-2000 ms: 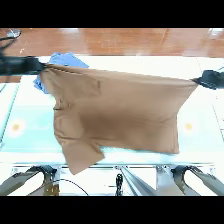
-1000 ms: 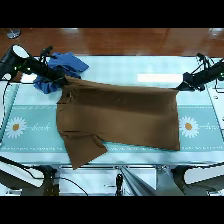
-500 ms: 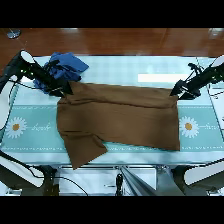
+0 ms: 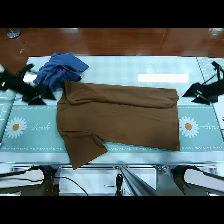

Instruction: Fold the shirts.

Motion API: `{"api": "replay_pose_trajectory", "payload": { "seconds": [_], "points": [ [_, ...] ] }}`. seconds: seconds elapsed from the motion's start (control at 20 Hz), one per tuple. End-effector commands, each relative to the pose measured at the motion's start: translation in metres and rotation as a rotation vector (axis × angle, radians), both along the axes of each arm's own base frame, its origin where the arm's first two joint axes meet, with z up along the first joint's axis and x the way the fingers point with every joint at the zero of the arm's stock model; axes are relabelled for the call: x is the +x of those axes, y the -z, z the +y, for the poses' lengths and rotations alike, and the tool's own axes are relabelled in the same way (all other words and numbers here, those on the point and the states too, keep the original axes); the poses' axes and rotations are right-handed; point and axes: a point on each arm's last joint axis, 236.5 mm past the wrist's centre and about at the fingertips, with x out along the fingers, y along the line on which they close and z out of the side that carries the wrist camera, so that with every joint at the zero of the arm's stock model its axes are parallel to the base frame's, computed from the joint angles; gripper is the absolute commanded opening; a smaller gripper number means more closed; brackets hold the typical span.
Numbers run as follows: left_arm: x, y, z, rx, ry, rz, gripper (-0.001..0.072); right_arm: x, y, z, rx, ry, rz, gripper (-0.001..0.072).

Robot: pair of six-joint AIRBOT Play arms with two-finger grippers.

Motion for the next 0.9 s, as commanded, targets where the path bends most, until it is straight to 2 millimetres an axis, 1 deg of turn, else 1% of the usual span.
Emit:
{"api": "replay_pose_trajectory", "payload": {
  "seconds": [0.0, 0.05, 0.1, 0.15, 0.2, 0.25, 0.35, 0.45, 0.5, 0.65, 0.7, 0.8, 0.85],
  "points": [
    [-0.057, 0.027, 0.02, 0.031, -0.15, -0.07, 0.0705, -0.03, 0.01, 0.021, 0.04, 0.069, -0.162, 0.0629],
    [-0.06, 0.029, 0.021, 0.015, -0.265, -0.113, 0.0705, -0.034, 0.012, 0.022, 0.034, 0.104, -0.18, 0.0629],
    [-0.064, 0.027, 0.015, -0.028, -0.348, -0.152, 0.0705, -0.042, 0.01, 0.026, 0.047, 0.108, -0.175, 0.0629],
    [-0.073, 0.026, 0.004, -0.076, -0.388, -0.169, 0.0705, -0.048, 0.009, 0.032, 0.062, 0.095, -0.157, 0.0629],
    [-0.087, 0.03, -0.006, -0.094, -0.36, -0.155, 0.0705, -0.054, 0.009, 0.037, 0.079, 0.079, -0.136, 0.0629],
    [-0.104, 0.036, -0.018, -0.116, -0.328, -0.095, 0.0705, -0.059, 0.009, 0.04, 0.091, 0.069, -0.117, 0.0629],
    [-0.136, 0.037, -0.053, -0.199, -0.209, 0.033, 0.0705, -0.064, 0.009, 0.045, 0.113, 0.066, -0.09, 0.0629],
    [-0.153, 0.04, -0.071, -0.194, -0.093, 0.086, 0.0705, -0.07, 0.009, 0.05, 0.131, 0.06, -0.066, 0.0629],
    [-0.157, 0.044, -0.074, -0.168, -0.07, 0.106, 0.0704, -0.07, 0.009, 0.05, 0.131, 0.06, -0.066, 0.0629],
    [-0.17, 0.063, -0.068, -0.065, -0.05, 0.19, 0.0704, -0.073, 0.01, 0.041, 0.127, 0.086, -0.056, 0.0629],
    [-0.173, 0.066, -0.067, -0.057, -0.04, 0.21, 0.0705, -0.076, 0.01, 0.036, 0.132, 0.098, -0.048, 0.0629],
    [-0.176, 0.07, -0.068, -0.061, -0.051, 0.232, 0.0705, -0.08, 0.01, 0.023, 0.131, 0.14, -0.044, 0.0629],
    [-0.173, 0.072, -0.068, -0.061, -0.062, 0.225, 0.0704, -0.08, 0.01, 0.017, 0.133, 0.167, -0.049, 0.0629]
  ]
}}
